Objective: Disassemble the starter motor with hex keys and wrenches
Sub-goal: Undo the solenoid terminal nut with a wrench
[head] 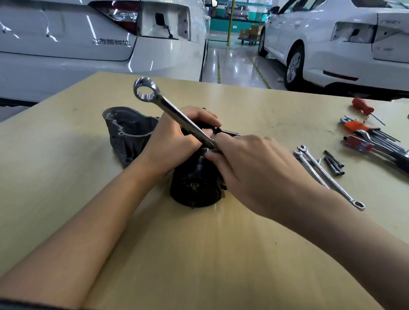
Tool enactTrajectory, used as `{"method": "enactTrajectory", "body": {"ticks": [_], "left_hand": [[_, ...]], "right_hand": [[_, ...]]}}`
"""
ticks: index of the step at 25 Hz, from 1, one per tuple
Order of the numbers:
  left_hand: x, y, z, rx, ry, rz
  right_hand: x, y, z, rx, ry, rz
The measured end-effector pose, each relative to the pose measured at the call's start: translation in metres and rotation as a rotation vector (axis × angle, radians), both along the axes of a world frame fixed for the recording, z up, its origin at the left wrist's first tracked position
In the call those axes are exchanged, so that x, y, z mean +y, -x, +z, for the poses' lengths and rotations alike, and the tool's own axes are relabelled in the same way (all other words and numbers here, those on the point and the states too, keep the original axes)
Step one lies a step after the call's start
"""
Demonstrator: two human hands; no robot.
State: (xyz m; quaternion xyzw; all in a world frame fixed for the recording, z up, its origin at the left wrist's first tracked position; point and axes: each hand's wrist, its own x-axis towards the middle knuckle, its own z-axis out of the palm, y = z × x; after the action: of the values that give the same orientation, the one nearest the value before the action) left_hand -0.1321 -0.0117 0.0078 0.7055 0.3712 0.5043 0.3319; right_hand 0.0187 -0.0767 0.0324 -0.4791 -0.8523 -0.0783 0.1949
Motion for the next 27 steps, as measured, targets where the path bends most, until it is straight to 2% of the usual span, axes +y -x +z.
{"method": "enactTrajectory", "body": {"ticks": [2, 3, 5, 7, 8, 11, 14, 23, 25, 27], "left_hand": [[0.000, -0.001, -0.001, -0.009, 0.009, 0.013], [0.001, -0.001, -0.001, -0.012, 0.016, 0.023], [0.001, -0.001, 0.000, -0.001, 0.024, 0.031], [0.000, -0.001, 0.000, 0.018, 0.026, 0.032], [0.000, -0.001, 0.001, 0.024, 0.029, 0.034], [-0.001, -0.001, 0.002, 0.037, 0.034, 0.043], [-0.002, -0.002, 0.003, 0.036, 0.040, 0.041], [0.000, -0.001, 0.002, 0.027, 0.029, 0.035], [0.000, -0.001, 0.001, 0.026, 0.028, 0.034], [0.000, -0.001, 0.001, 0.027, 0.027, 0.033]], "right_hand": [[0.000, -0.004, -0.002, 0.111, -0.007, 0.046], [-0.001, -0.009, -0.006, 0.285, -0.020, 0.054], [-0.008, -0.021, -0.016, 0.809, -0.001, 0.022], [-0.019, -0.033, -0.025, 1.295, 0.145, -0.039], [-0.024, -0.038, -0.029, 1.462, 0.245, -0.098], [-0.023, -0.045, -0.037, 1.791, 0.524, -0.233], [-0.018, -0.043, -0.040, 1.874, 0.623, -0.236], [-0.020, -0.036, -0.042, 1.818, 0.611, -0.150], [-0.021, -0.035, -0.042, 1.778, 0.588, -0.145], [-0.021, -0.035, -0.041, 1.648, 0.518, -0.142]]}}
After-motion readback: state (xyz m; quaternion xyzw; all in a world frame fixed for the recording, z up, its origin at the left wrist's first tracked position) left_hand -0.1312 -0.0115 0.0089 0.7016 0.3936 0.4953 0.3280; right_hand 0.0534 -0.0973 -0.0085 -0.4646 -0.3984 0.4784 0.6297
